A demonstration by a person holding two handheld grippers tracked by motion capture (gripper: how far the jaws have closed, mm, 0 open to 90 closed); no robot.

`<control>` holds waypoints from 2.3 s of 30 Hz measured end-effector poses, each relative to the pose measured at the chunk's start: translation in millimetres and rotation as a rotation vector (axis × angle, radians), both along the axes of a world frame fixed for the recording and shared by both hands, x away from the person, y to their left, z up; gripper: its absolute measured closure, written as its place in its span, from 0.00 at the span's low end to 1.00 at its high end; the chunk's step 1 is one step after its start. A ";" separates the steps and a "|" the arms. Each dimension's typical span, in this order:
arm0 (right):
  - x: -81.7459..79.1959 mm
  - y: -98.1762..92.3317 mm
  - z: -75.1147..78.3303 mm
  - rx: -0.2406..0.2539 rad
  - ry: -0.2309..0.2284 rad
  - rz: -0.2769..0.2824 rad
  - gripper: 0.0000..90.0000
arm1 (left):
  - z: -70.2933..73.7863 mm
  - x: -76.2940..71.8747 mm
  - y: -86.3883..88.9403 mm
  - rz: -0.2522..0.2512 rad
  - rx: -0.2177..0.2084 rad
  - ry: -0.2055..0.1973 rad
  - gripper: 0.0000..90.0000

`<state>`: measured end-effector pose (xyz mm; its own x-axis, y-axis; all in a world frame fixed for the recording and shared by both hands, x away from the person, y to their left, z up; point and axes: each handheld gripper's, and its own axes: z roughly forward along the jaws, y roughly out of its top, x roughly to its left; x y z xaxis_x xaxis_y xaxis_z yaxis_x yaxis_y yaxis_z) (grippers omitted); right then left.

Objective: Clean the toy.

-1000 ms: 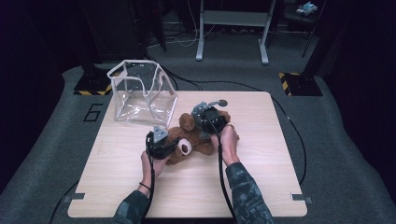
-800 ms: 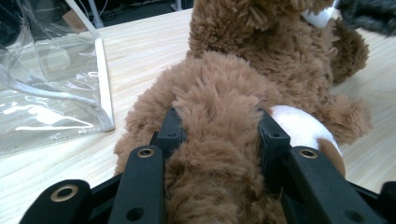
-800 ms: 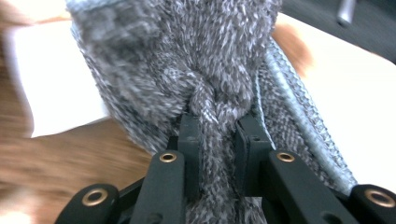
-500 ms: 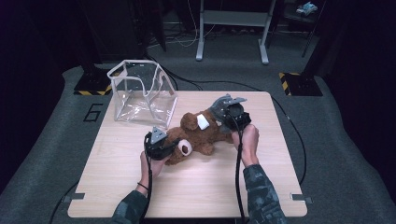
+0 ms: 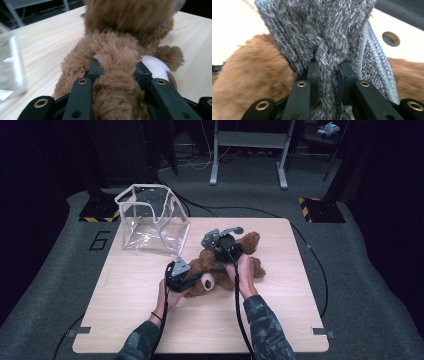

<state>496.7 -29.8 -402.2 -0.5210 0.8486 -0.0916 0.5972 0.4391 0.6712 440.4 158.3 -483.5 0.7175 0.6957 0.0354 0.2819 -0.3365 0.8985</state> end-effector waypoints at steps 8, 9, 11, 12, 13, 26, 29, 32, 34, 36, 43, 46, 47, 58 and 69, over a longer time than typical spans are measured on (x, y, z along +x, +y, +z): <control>8.5 -48.8 -4.3 -0.086 -0.042 -0.176 0.84 | 0.6 0.5 -1.5 -0.041 -0.010 0.003 0.74; 11.6 -58.4 -5.6 -0.101 -0.043 -0.201 0.84 | 1.1 0.5 -0.1 -0.045 -0.004 0.004 0.74; 18.0 -77.2 -14.2 -0.123 -0.022 -0.264 0.84 | 1.1 0.4 -0.4 -0.045 -0.012 -0.001 0.74; 19.5 -83.5 -17.8 -0.105 -0.003 -0.278 0.84 | 1.4 0.3 -0.8 -0.048 -0.014 -0.002 0.73; 20.1 -89.5 -23.0 -0.085 0.008 -0.286 0.84 | 2.1 -0.2 -1.0 -0.048 -0.012 -0.005 0.73; -2.1 -94.1 -28.4 -0.003 -0.011 -0.261 0.84 | 12.3 -35.4 31.3 0.073 -0.106 -0.018 0.55; -8.8 -96.2 -24.5 0.020 -0.015 -0.254 0.84 | 11.2 -33.8 36.8 0.080 -0.108 -0.010 0.68; -19.7 -94.8 -15.2 0.055 -0.041 -0.236 0.84 | 9.8 -27.9 37.4 0.110 -0.090 -0.006 0.78; -29.5 -90.5 -7.3 0.073 -0.066 -0.207 0.84 | 9.5 -25.5 37.5 0.117 -0.083 -0.005 0.83; -45.3 -79.9 6.0 0.083 -0.109 -0.146 0.84 | 8.4 -17.2 40.2 0.146 -0.078 0.016 0.84; -43.3 -62.7 7.3 0.040 -0.125 -0.114 0.84 | 9.7 0.7 46.5 0.203 -0.069 0.064 0.77; -34.6 -69.2 -1.0 0.044 -0.102 -0.145 0.84 | 10.5 1.6 48.4 0.243 -0.080 0.076 0.65; -30.1 -77.1 -7.7 0.054 -0.094 -0.169 0.84 | 11.5 -3.5 49.8 0.291 -0.090 0.089 0.52; -32.4 -100.1 -13.5 0.095 -0.072 -0.220 0.84 | 23.9 -52.4 6.2 0.348 -0.116 -0.025 0.31; -41.5 -118.1 -8.4 0.158 -0.086 -0.225 0.84 | 11.1 -25.5 -70.4 0.424 0.114 -0.073 0.29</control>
<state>455.3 -147.8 -410.7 -0.3135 0.9495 0.0154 0.6055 0.1874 0.7735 414.9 87.9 -472.3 0.3622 0.9168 0.1684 0.3538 -0.3023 0.8851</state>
